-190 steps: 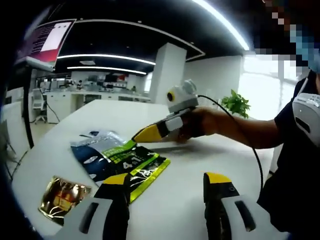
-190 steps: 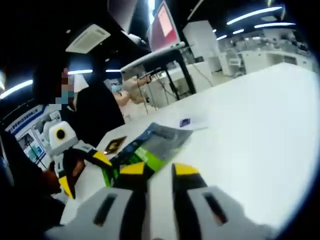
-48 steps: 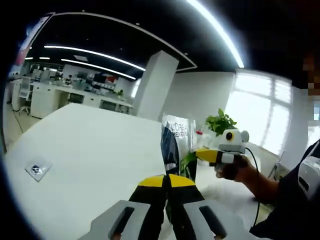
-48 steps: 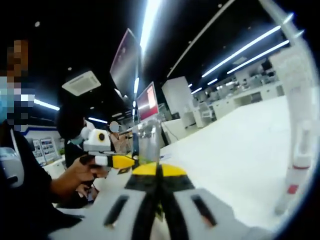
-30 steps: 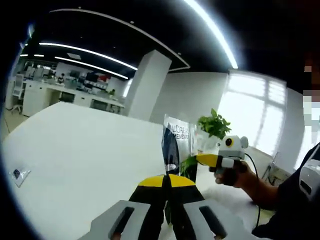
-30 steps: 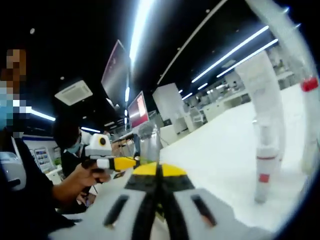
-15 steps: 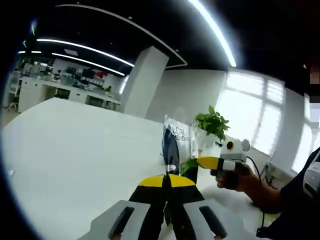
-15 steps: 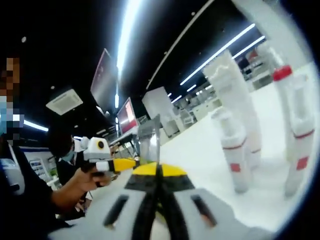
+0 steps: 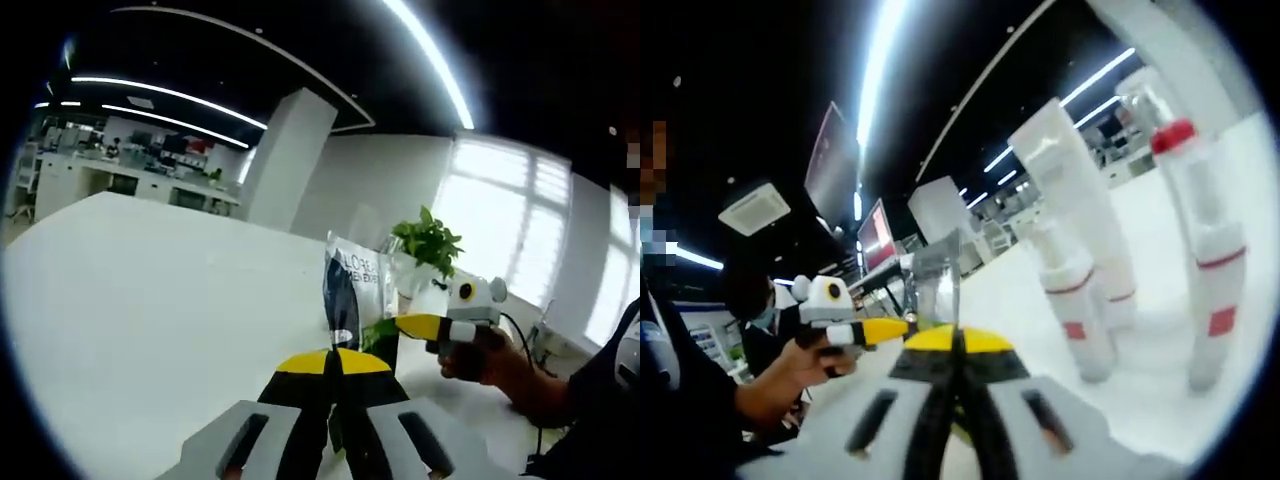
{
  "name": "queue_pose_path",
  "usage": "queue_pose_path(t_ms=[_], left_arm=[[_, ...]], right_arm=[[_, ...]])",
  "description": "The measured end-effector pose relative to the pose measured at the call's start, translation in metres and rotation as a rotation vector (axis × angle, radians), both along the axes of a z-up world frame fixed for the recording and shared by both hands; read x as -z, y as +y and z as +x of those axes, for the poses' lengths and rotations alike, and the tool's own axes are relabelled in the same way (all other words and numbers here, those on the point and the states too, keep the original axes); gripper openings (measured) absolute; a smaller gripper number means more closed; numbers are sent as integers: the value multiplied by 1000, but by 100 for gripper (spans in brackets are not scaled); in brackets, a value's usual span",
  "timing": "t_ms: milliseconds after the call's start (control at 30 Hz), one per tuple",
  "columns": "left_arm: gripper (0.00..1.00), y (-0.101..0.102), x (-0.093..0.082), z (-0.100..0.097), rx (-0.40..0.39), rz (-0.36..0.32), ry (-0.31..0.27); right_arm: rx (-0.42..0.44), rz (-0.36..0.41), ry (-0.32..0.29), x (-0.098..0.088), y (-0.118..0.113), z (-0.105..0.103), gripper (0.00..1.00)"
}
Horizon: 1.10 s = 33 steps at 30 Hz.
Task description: Arrange the skincare products in the storage area until every visible bottle or jar stands upright without overlapping.
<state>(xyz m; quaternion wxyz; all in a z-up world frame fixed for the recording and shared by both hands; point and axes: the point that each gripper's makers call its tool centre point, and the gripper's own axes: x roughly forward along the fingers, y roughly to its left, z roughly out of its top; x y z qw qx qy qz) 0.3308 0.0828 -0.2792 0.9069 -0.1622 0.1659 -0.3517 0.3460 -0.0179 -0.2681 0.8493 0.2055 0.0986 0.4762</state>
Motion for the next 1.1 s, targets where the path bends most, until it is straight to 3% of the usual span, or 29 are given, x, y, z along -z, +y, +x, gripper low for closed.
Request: queue_pose_path(t_ms=[400, 767, 1100], left_arm=[[0, -5, 17, 22, -7, 6, 10], [0, -7, 38, 37, -11, 61, 19], [0, -6, 51, 41, -14, 97, 20]], right_arm=[[51, -45, 6, 15, -7, 16, 0], [121, -282, -105, 36, -10, 35, 0], [144, -461, -203, 50, -2, 33, 0]])
